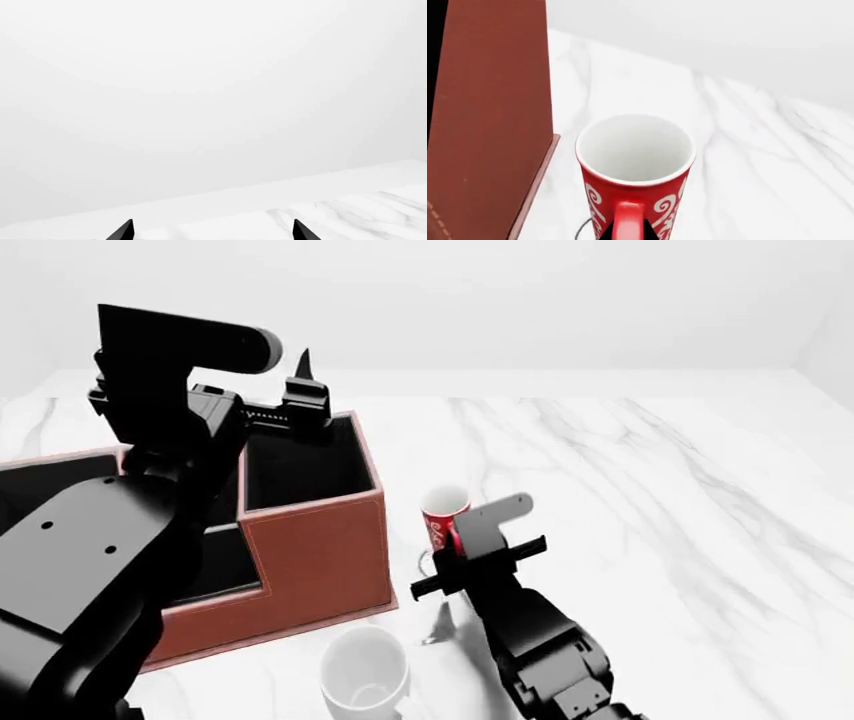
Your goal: Pick up the red mug and place it to the right of the caddy.
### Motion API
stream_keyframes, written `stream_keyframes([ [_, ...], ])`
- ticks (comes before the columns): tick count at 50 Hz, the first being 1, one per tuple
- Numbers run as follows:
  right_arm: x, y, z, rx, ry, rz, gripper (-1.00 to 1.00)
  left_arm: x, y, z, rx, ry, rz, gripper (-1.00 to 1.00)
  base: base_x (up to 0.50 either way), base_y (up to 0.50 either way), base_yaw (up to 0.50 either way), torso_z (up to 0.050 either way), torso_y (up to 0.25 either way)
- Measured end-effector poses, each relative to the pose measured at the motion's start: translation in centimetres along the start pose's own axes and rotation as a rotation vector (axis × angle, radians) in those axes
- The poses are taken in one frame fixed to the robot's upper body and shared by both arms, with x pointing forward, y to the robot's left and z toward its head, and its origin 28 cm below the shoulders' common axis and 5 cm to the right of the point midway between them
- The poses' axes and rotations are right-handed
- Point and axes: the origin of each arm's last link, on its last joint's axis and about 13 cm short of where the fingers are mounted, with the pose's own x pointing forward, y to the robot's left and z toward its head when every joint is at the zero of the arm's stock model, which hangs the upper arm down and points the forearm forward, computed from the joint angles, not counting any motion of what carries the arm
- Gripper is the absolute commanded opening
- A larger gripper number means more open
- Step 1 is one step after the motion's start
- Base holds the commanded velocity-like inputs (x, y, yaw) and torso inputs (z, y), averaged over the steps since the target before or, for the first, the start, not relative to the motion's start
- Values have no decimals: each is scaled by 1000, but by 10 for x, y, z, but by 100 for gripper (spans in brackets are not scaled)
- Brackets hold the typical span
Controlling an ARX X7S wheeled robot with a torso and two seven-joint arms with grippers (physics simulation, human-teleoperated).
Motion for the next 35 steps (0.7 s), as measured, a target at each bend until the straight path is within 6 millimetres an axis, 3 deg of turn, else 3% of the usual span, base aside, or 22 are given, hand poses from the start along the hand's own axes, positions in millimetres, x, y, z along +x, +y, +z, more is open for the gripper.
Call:
stream_keyframes([
  [21,-2,2,-11,-5,33,5,-100,0,0,-2,-1,4,1,100,0,0,0,0,0],
  [22,-2,2,-11,-6,34,4,100,0,0,-2,-1,4,1,100,0,0,0,0,0],
  [35,-4,3,-11,-26,31,6,100,0,1,-2,-2,5,3,100,0,0,0,0,0],
])
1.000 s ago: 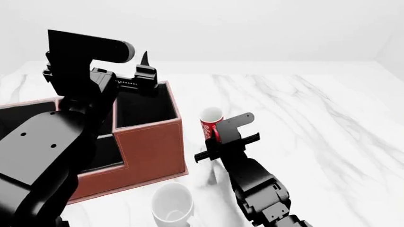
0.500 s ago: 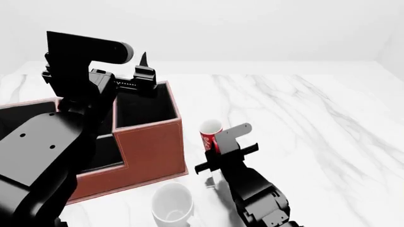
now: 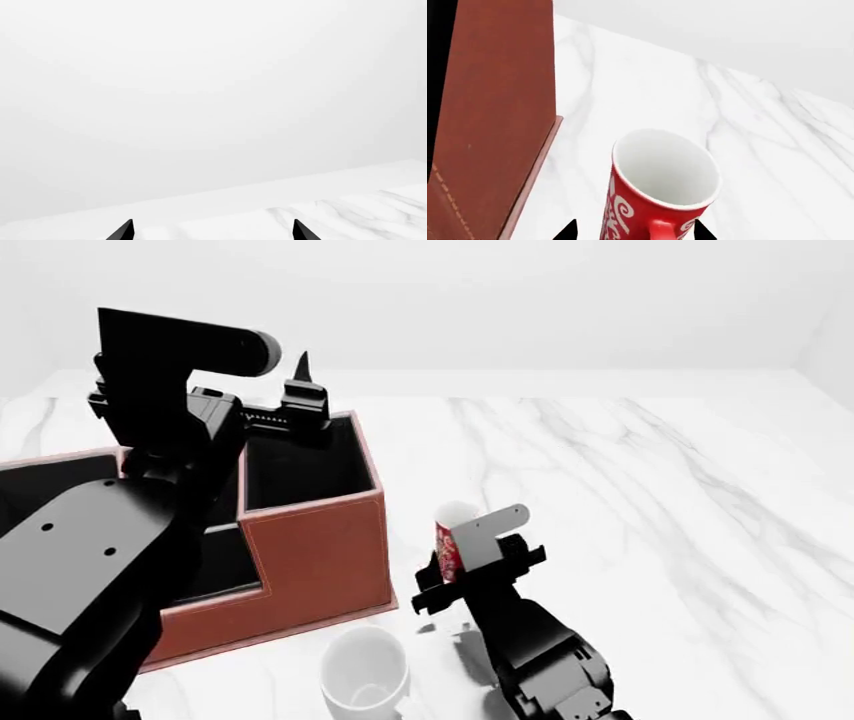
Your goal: Pick up the red mug and place it to the right of the caddy.
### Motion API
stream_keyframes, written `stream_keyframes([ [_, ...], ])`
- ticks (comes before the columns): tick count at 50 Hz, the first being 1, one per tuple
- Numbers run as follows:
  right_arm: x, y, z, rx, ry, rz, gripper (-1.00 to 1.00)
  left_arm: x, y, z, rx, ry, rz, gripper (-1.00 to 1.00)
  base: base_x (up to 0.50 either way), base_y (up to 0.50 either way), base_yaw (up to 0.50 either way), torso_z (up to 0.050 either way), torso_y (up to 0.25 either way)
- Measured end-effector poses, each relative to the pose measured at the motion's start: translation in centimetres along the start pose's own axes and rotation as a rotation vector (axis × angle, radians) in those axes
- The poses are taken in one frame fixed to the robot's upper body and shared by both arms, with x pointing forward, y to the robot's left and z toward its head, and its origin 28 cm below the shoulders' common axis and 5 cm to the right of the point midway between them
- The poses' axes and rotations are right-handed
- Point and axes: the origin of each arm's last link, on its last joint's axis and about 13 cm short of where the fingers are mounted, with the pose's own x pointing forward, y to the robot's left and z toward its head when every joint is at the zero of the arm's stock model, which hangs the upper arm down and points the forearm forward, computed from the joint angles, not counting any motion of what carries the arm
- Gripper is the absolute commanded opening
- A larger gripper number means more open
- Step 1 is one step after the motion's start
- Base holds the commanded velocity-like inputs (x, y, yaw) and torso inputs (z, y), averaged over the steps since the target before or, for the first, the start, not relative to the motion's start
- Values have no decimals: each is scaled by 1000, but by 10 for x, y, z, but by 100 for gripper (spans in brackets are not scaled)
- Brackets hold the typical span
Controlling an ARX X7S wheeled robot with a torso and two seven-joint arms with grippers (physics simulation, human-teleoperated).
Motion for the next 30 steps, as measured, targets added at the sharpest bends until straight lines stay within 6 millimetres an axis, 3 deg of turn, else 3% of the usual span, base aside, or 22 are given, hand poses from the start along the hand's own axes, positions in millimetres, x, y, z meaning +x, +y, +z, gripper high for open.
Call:
stream_keyframes([
  [15,-4,-1,1,-4,-8,-1,100,0,1,1,0,-1,2,100,0,0,0,0,1],
  [30,-38,-12,0,50,-30,7,100,0,1,0,1,1,2,100,0,0,0,0,0],
])
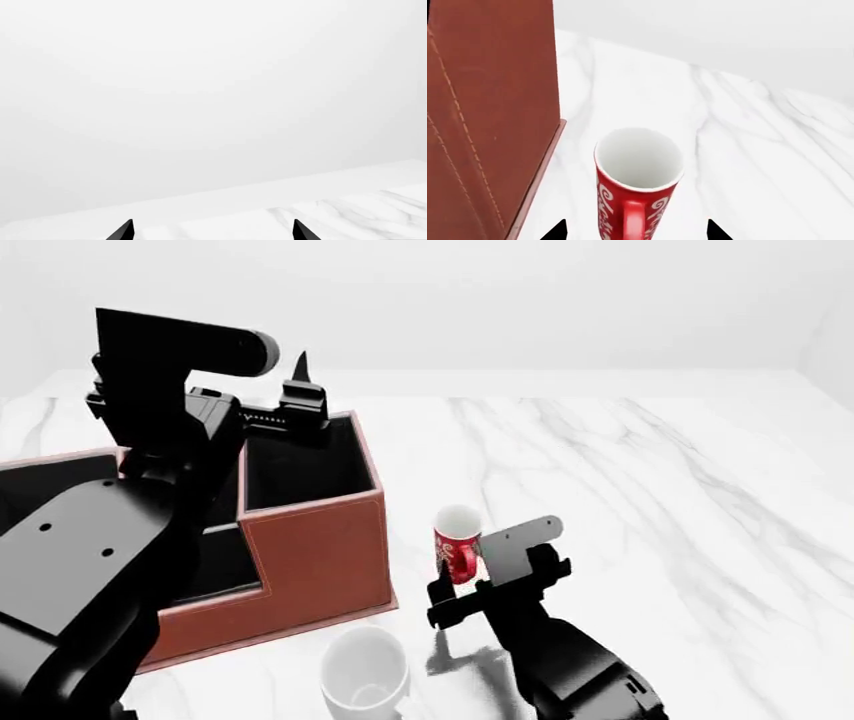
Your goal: Pick up the red mug and place it to the right of the caddy.
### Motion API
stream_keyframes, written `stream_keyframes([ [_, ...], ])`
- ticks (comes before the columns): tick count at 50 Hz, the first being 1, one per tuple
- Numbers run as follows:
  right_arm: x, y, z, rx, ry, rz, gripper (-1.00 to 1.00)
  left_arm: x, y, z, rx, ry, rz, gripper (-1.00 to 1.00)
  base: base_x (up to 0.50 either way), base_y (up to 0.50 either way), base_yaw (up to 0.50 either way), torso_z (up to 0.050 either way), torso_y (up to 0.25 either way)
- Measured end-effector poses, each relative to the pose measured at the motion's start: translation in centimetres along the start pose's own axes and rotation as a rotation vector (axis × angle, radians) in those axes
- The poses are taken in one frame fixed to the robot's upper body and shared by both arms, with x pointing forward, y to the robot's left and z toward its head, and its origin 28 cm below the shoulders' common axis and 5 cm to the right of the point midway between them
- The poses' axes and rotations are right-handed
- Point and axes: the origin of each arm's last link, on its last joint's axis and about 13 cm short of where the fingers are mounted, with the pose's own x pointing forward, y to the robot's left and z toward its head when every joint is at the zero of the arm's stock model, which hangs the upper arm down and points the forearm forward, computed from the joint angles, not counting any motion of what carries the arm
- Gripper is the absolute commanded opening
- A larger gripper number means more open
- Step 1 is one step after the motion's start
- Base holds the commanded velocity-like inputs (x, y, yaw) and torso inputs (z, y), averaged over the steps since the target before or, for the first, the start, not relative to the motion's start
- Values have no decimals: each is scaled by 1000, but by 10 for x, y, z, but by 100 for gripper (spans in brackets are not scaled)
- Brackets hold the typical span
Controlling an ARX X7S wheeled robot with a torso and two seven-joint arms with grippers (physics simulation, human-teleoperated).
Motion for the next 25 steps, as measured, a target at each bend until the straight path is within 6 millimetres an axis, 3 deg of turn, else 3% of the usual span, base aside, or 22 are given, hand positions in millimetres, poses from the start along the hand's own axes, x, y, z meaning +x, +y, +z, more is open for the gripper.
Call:
stream_keyframes([
  [17,-62,-13,13,77,-90,4,100,-1,0,0,0,0,2,100,0,0,0,0,0],
  [25,-96,-28,48,151,-289,-45,100,-1,0,0,2,-1,0,100,0,0,0,0,0],
])
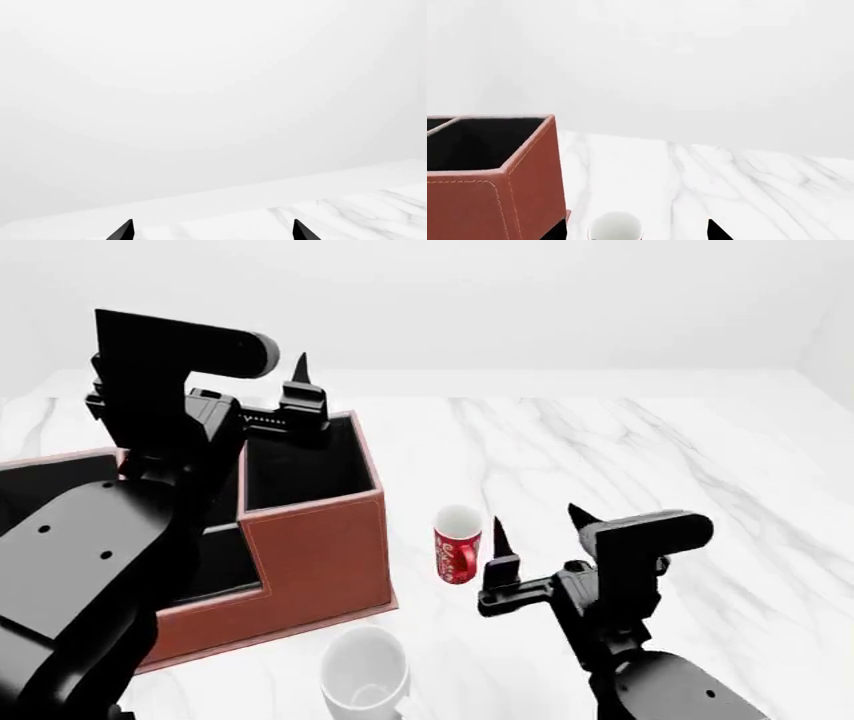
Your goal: Pick up the red mug and place it to the right of the caddy.
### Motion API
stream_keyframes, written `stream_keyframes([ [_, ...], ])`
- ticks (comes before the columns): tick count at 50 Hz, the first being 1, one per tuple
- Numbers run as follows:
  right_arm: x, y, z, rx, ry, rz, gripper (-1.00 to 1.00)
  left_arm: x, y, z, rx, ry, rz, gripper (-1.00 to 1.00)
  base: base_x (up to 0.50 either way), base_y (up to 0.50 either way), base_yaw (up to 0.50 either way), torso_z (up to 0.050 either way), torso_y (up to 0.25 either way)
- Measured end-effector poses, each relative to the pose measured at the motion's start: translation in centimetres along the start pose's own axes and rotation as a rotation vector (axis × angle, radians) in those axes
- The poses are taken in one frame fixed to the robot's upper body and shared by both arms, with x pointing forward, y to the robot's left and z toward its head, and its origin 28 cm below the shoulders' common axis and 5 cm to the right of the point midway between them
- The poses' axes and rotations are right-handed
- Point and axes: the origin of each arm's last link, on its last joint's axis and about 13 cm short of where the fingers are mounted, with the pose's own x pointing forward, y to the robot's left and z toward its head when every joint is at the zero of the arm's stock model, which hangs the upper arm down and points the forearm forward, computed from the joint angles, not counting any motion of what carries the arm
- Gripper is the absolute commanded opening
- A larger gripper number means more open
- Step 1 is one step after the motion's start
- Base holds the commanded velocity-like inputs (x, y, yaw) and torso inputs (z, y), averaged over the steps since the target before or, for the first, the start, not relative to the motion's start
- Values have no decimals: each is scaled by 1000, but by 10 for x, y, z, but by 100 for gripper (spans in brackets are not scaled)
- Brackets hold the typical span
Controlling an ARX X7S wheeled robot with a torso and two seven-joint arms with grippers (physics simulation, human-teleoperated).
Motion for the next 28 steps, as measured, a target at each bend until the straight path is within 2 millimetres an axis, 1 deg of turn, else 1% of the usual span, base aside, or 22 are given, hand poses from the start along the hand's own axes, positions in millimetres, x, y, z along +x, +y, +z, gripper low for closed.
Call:
stream_keyframes([
  [6,-16,-6,36,67,-187,-26,100,0,-1,0,2,0,-2,100,0,0,0,0,0],
  [11,-28,-7,54,94,-289,-24,100,0,-1,1,4,-1,-4,100,0,0,0,0,0],
  [18,-39,-5,65,109,-358,-1,100,-1,-1,2,6,-2,-5,100,0,0,0,0,0],
  [28,-46,-3,70,117,-385,27,100,-1,-1,2,6,-2,-6,100,0,0,0,0,0],
])
